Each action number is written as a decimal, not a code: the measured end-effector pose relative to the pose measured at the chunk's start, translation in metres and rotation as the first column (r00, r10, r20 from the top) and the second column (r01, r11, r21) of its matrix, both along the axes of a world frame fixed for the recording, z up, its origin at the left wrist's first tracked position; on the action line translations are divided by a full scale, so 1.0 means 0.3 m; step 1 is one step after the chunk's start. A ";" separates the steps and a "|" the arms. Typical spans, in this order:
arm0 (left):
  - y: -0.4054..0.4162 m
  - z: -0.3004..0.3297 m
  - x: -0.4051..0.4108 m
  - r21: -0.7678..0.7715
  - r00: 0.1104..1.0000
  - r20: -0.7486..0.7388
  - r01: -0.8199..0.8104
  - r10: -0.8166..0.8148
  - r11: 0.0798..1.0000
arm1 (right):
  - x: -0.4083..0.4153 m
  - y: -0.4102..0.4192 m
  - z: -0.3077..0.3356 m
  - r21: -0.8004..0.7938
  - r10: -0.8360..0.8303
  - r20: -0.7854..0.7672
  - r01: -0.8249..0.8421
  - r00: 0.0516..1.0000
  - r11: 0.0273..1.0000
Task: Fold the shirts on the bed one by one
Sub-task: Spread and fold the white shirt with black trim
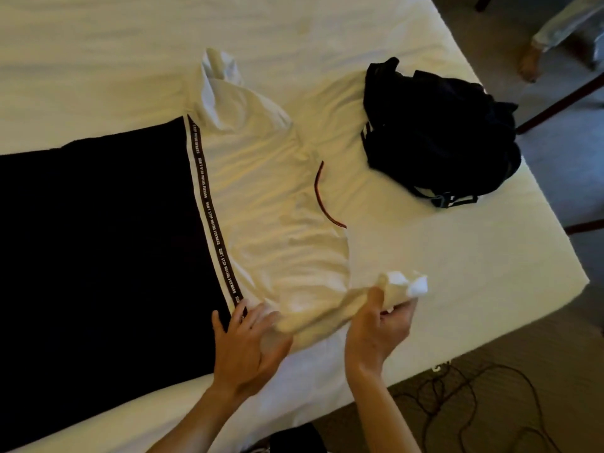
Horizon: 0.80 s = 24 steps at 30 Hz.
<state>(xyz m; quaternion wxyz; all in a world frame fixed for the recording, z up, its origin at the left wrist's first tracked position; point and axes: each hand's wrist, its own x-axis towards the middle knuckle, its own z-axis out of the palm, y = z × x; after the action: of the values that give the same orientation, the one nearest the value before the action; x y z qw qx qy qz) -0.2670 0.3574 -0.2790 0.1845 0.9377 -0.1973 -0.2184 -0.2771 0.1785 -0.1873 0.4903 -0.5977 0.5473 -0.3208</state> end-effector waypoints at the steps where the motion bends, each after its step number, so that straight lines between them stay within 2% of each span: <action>1: 0.007 0.021 0.018 -0.099 0.993 0.115 0.002 0.009 0.995 | 0.070 0.024 0.035 -0.049 0.057 0.080 -0.053 0.995 0.997; 2: 0.011 0.034 0.039 -0.174 0.979 0.202 0.010 0.025 0.985 | 0.150 0.045 0.064 -0.102 0.131 0.125 -0.119 0.983 0.988; 4: -0.002 0.062 0.103 -0.230 0.968 0.240 -0.013 0.069 0.973 | 0.319 0.071 0.094 -0.205 0.402 0.128 -0.372 0.907 0.905; 5: -0.020 0.073 0.146 -0.226 0.967 0.213 -0.087 0.137 0.970 | 0.400 0.075 0.104 -0.231 0.598 0.085 -0.568 0.797 0.790; 6: -0.039 0.073 0.187 -0.197 0.957 0.159 -0.209 0.242 0.958 | 0.465 0.070 0.098 -0.225 0.773 0.006 -0.752 0.635 0.620; 7: -0.058 0.068 0.232 -0.142 0.929 0.080 -0.348 0.361 0.927 | 0.510 0.055 0.077 -0.180 0.877 -0.092 -0.874 0.473 0.452; 8: -0.070 0.056 0.279 -0.087 0.878 -0.011 -0.478 0.478 0.874 | 0.532 0.031 0.046 -0.121 0.913 -0.187 -0.931 0.363 0.345; 9: -0.071 0.040 0.324 -0.038 0.813 -0.101 -0.579 0.573 0.814 | 0.528 0.002 0.011 -0.066 0.911 -0.265 -0.949 0.315 0.309; 11: -0.048 0.005 0.400 0.004 0.727 -0.258 -0.658 0.637 0.753 | 0.470 -0.072 -0.079 0.042 0.857 -0.427 -0.941 0.287 0.335; 13: -0.019 -0.020 0.437 -0.029 0.730 -0.360 -0.632 0.581 0.775 | 0.375 -0.148 -0.159 0.195 0.756 -0.636 -0.916 0.154 0.351; 15: 0.005 -0.035 0.438 -0.077 0.739 -0.404 -0.615 0.539 0.785 | 0.295 -0.212 -0.218 0.315 0.678 -0.734 -0.869 0.030 0.381; 16: 0.013 -0.039 0.432 -0.104 0.745 -0.410 -0.611 0.526 0.785 | 0.266 -0.232 -0.241 0.341 0.673 -0.740 -0.849 0.022 0.403; 19: 0.025 -0.053 0.414 -0.133 0.732 -0.441 -0.626 0.520 0.769 | 0.222 -0.258 -0.277 0.357 0.720 -0.689 -0.825 0.083 0.437; 22: 0.014 -0.043 0.429 -0.143 0.743 -0.386 -0.634 0.547 0.760 | 0.253 -0.293 -0.269 0.381 0.749 -0.662 -0.853 0.017 0.356; 23: 0.010 -0.040 0.451 -0.181 0.754 -0.359 -0.635 0.551 0.751 | 0.273 -0.309 -0.261 0.357 0.777 -0.628 -0.874 0.038 0.330; 24: 0.007 -0.035 0.480 -0.251 0.765 -0.340 -0.634 0.547 0.731 | 0.296 -0.326 -0.253 0.296 0.805 -0.583 -0.893 0.112 0.339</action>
<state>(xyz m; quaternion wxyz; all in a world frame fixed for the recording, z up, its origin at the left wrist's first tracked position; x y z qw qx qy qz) -0.1229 0.3596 -0.2894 0.4317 0.8683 0.1017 -0.2220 -0.1883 0.0808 -0.2631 0.3215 -0.8981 0.2126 0.2116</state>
